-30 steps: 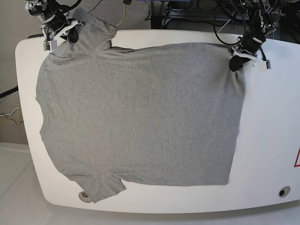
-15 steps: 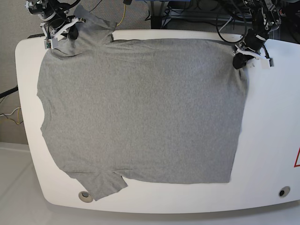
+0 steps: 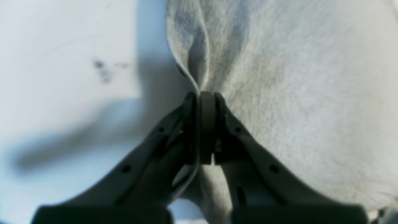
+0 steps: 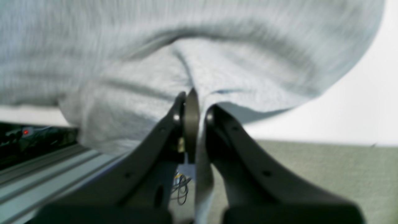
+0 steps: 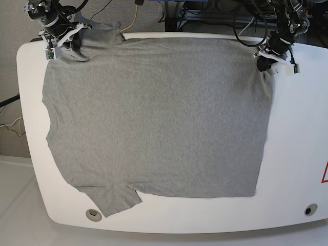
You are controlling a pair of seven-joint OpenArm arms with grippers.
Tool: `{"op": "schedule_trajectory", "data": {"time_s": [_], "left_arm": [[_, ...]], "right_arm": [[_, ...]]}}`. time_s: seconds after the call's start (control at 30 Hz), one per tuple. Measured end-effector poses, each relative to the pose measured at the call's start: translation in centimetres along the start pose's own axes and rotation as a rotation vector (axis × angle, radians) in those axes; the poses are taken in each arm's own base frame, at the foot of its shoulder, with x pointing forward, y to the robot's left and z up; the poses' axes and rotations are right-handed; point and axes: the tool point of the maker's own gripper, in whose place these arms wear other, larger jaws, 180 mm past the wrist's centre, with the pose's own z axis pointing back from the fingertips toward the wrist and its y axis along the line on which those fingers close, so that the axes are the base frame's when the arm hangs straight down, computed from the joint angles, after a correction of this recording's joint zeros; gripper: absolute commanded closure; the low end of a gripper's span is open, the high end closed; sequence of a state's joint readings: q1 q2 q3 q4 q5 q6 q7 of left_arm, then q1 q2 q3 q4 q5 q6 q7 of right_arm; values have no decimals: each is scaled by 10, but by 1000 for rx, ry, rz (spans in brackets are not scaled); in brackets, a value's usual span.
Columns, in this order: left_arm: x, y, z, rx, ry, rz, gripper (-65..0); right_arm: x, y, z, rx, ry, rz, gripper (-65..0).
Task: Fold the T-shirt properly
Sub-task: 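Raise both grippers, lifting the shoulder edge of the shirt off the table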
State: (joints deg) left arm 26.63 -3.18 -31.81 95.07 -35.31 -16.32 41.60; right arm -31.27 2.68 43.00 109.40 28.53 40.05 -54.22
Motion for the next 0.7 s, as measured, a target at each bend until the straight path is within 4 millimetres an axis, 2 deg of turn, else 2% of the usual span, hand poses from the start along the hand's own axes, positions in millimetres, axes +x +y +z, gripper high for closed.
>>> {"op": "schedule_trajectory", "data": {"time_s": [0.23,0.7], "left_arm": [[-2,-3,7,31,65,-44,-6],[-3,-11,5,30,64,-26,-6]], "right_arm": [[6,11,-6,31,1,28,0],[26,41,-19,124,-18,121,0]]}}
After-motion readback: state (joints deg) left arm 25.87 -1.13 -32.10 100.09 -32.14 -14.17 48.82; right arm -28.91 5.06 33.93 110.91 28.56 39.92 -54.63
